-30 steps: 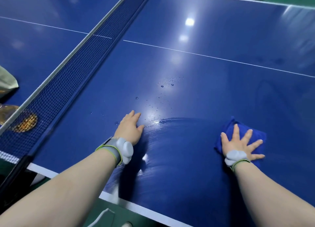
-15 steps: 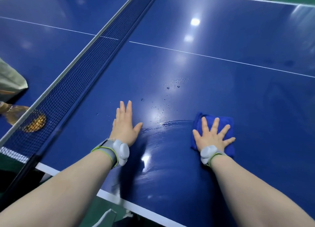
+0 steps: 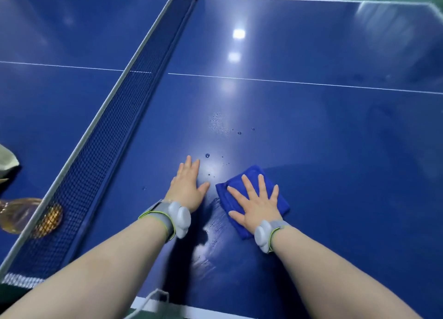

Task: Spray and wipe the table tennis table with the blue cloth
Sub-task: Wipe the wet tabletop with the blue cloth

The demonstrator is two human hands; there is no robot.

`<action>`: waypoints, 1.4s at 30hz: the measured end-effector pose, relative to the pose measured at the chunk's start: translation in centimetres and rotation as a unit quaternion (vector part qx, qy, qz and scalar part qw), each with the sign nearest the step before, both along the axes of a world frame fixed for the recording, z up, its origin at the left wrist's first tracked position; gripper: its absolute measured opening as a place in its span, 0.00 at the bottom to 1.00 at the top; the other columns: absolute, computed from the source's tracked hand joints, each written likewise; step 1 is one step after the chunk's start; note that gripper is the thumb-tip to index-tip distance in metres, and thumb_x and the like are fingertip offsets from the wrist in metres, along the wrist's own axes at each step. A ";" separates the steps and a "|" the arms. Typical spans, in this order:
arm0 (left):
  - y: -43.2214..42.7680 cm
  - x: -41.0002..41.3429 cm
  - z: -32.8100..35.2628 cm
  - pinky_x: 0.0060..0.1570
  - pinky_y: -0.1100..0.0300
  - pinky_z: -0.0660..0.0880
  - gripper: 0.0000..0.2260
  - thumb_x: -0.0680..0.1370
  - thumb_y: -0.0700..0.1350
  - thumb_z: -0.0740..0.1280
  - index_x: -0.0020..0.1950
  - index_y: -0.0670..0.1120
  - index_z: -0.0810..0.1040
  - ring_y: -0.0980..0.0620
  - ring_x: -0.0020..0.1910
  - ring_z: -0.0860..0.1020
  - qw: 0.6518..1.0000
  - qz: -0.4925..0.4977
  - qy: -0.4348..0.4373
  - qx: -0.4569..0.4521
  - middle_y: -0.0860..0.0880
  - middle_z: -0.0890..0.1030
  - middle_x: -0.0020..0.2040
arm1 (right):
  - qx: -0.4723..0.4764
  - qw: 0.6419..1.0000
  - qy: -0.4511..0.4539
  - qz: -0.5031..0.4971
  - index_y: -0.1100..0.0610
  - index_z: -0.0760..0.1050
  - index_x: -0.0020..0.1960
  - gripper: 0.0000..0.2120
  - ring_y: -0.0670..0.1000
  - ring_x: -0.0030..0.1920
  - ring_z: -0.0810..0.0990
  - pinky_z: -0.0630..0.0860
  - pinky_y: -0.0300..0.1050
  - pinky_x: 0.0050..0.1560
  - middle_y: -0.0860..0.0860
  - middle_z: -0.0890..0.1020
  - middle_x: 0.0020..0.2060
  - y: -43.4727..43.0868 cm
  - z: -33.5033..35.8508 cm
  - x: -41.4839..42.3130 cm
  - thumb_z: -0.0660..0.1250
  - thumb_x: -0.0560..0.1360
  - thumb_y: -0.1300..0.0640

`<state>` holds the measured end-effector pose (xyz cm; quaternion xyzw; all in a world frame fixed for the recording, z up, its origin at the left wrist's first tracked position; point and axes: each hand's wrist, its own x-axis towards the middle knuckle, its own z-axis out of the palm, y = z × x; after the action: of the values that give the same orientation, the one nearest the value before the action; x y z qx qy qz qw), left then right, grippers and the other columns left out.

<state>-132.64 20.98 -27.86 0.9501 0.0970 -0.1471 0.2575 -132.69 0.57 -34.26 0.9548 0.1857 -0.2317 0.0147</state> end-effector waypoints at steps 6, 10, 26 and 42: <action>1.2 2.0 -0.4 0.74 0.47 0.53 0.28 0.81 0.50 0.59 0.78 0.47 0.52 0.45 0.78 0.46 0.997 -0.067 0.015 0.022 0.47 0.45 0.79 | 0.019 0.989 -0.004 -0.149 0.33 0.40 0.77 0.31 0.62 0.76 0.30 0.36 0.73 0.70 0.45 0.34 0.78 -1.2 0.1 0.4 0.47 0.78 0.31; 0.8 2.9 -0.6 0.73 0.48 0.56 0.27 0.81 0.50 0.59 0.77 0.47 0.54 0.45 0.77 0.49 0.995 -0.093 0.018 0.037 0.47 0.47 0.79 | 0.014 0.957 -0.012 -0.290 0.34 0.39 0.77 0.31 0.62 0.76 0.31 0.39 0.73 0.70 0.45 0.34 0.78 -4.6 -0.2 0.4 0.47 0.78 0.31; -4.0 6.2 -0.6 0.69 0.50 0.60 0.21 0.82 0.47 0.57 0.75 0.46 0.60 0.46 0.76 0.53 0.991 -0.090 0.054 0.078 0.46 0.57 0.76 | -0.003 0.873 -0.009 -0.488 0.36 0.41 0.78 0.32 0.63 0.77 0.34 0.41 0.75 0.70 0.48 0.38 0.79 -17.8 0.2 4.0 0.46 0.77 0.30; -5.2 8.5 -1.9 0.65 0.52 0.67 0.17 0.80 0.46 0.57 0.69 0.48 0.68 0.39 0.65 0.71 0.987 -0.036 0.124 0.098 0.46 0.72 0.69 | 0.008 0.936 -0.030 -0.351 0.39 0.40 0.78 0.33 0.68 0.76 0.35 0.42 0.78 0.68 0.52 0.37 0.79 -12.5 0.2 12.1 0.46 0.78 0.31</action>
<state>-124.12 15.77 -29.77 0.9480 0.1083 -0.2627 0.1433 -120.56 -11.98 -34.05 0.9659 -0.1595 -0.1917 -0.0696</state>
